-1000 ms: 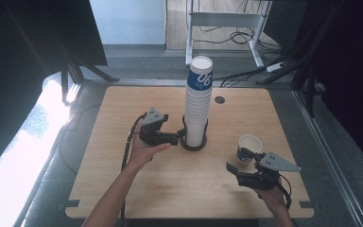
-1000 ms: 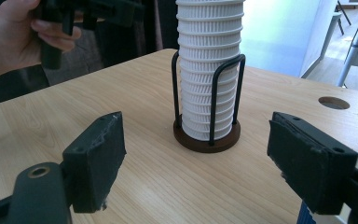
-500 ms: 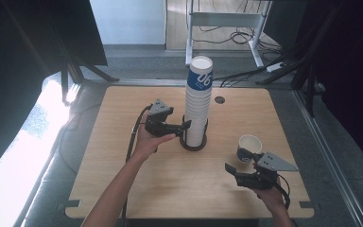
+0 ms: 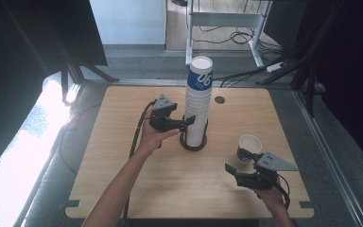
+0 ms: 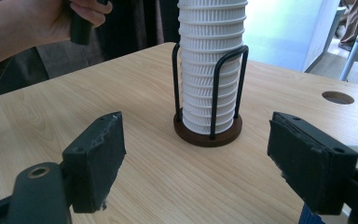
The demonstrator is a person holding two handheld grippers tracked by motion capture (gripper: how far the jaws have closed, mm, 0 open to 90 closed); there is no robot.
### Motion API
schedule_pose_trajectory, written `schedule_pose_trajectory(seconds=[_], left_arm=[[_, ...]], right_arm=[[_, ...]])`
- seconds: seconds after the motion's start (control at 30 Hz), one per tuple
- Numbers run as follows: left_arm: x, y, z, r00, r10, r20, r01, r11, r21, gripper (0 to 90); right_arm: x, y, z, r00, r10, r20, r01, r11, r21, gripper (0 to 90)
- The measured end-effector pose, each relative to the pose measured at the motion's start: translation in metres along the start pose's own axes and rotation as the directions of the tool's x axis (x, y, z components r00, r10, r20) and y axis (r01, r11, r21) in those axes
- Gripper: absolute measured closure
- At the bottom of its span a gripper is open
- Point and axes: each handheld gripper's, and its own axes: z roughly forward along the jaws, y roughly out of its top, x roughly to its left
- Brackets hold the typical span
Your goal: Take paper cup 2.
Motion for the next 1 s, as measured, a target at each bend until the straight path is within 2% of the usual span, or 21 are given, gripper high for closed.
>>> schedule_pose_trajectory(seconds=[0.3, 0.7, 1.0], left_arm=[[0.002, 0.003, 0.006, 0.9996, 0.027, 0.005, -0.027, 0.9996, -0.009, 11.6], [-0.003, 0.010, 0.026, 0.9987, 0.042, 0.027, -0.042, 0.9991, -0.007, 9.0], [-0.006, 0.015, 0.041, 0.9979, 0.058, 0.027, -0.059, 0.9982, 0.013, 9.1]], right_arm=[[0.000, -0.001, 0.001, 1.0000, -0.004, 0.001, 0.004, 1.000, 0.004, 19.3], [0.000, -0.002, 0.003, 1.0000, -0.001, 0.002, 0.001, 1.000, 0.008, 19.4], [0.000, -0.003, 0.006, 1.0000, -0.005, -0.003, 0.005, 1.000, 0.020, 19.4]])
